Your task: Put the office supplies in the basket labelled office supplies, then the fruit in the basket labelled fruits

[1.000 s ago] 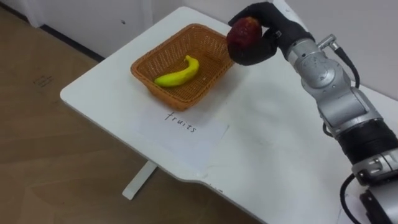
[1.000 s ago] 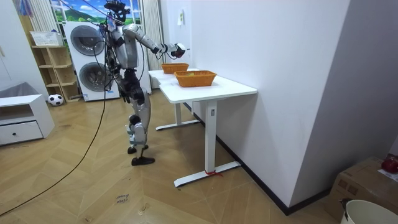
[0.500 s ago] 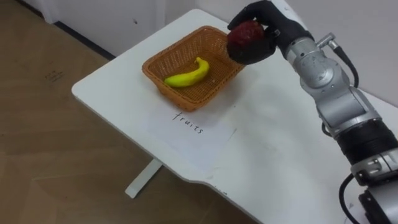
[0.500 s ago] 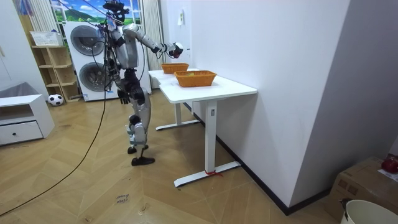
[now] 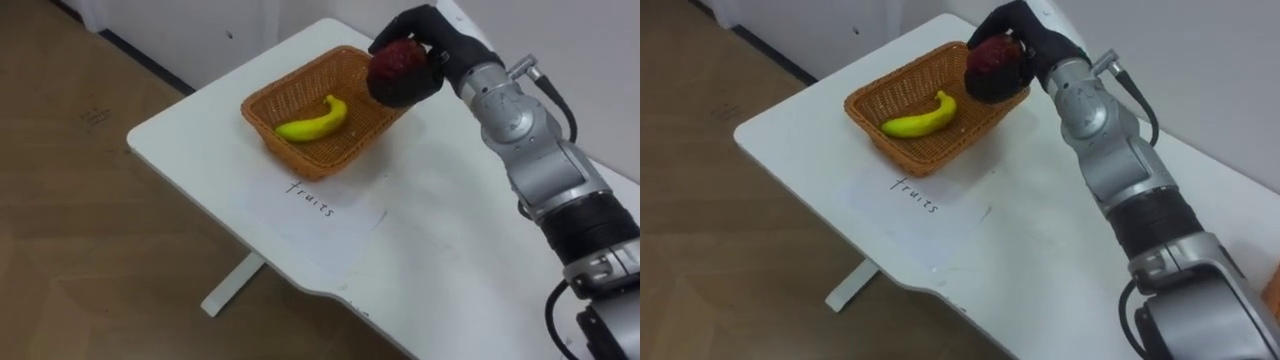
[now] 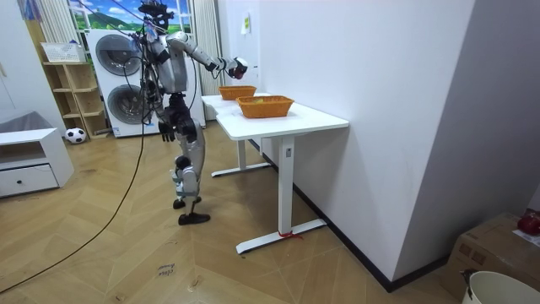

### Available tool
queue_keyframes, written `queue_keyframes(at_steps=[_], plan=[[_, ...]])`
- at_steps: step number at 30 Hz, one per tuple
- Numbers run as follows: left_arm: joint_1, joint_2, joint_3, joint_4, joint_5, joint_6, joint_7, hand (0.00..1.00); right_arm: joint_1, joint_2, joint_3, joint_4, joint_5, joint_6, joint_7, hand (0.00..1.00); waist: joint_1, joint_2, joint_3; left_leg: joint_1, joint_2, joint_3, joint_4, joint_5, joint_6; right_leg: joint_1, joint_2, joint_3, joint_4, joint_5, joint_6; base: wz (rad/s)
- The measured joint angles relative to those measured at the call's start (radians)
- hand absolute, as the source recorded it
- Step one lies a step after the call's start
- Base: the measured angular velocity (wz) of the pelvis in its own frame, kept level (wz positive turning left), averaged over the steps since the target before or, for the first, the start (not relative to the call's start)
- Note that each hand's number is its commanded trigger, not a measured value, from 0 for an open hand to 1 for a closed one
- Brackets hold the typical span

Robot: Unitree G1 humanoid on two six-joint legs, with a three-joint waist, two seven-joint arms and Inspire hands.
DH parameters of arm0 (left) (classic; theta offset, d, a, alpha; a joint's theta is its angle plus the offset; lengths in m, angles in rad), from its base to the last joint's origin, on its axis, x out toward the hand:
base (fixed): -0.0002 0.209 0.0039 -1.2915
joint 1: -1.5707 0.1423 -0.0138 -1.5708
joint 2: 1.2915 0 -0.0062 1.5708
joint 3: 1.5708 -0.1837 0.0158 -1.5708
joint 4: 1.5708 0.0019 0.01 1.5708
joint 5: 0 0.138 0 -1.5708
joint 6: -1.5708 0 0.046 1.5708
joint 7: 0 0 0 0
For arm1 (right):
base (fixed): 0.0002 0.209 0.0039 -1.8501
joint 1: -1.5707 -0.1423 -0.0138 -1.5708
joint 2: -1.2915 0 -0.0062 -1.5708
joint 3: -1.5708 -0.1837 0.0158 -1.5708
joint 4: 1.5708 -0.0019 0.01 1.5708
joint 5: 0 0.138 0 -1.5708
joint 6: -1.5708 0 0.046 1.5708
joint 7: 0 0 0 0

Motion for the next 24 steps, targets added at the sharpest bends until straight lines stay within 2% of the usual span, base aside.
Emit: queue_keyframes(at_steps=[3,7,11,14,18,24], plan=[[0.008,0.015,0.0,0.0,0.001,-0.001,0.0,0.0,0.0,0.0,0.035,0.001,0.003,0.003,-0.004,1.0,0.0,-0.009,0.0021,-0.001,-0.001,-0.012,0.0,0.0,0.0,0.006,-0.001,-0.023,0.0,0.0,0.0,0.12],[0.016,0.03,0.0,-0.004,0.002,-0.004,0.0,0.0,0.0,0.0,0.037,0.001,0.013,0.002,-0.011,1.0,0.012,-0.015,0.0046,-0.001,-0.003,-0.022,-0.001,0.0,0.0,0.01,-0.001,-0.025,0.0,0.0,0.0,0.08],[0.022,0.031,0.007,-0.004,0.022,-0.005,-0.002,0.0,0.0,0.0,0.039,0.001,0.004,0.002,-0.013,1.0,0.026,-0.019,0.0055,-0.001,-0.006,-0.026,-0.002,0.0,0.0,0.01,-0.003,-0.023,0.0,-0.001,0.002,0.02],[0.031,0.032,0.022,-0.004,0.023,-0.007,-0.018,0.0,0.0,0.0,0.04,0.001,-0.002,0.001,-0.013,1.0,0.032,-0.022,0.007,-0.002,-0.013,-0.032,-0.001,0.0,0.0,0.013,-0.007,-0.021,0.0,-0.007,0.011,0.06],[0.033,0.035,0.027,-0.005,0.024,-0.007,-0.023,0.0,0.0,0.0,0.055,0.002,-0.003,0.001,-0.013,1.0,0.046,-0.033,0.0132,-0.008,-0.014,-0.035,-0.001,0.0,0.001,0.012,-0.007,-0.022,0.0,-0.007,0.011,0.0],[0.035,0.033,0.028,-0.013,0.024,-0.008,-0.04,0.0,0.004,0.0,0.079,0.018,-0.003,-0.001,-0.012,1.0,0.063,-0.041,0.0138,-0.01,-0.015,-0.037,0.0,-0.001,0.001,0.005,-0.007,-0.023,-0.001,-0.007,0.011,0.0]])
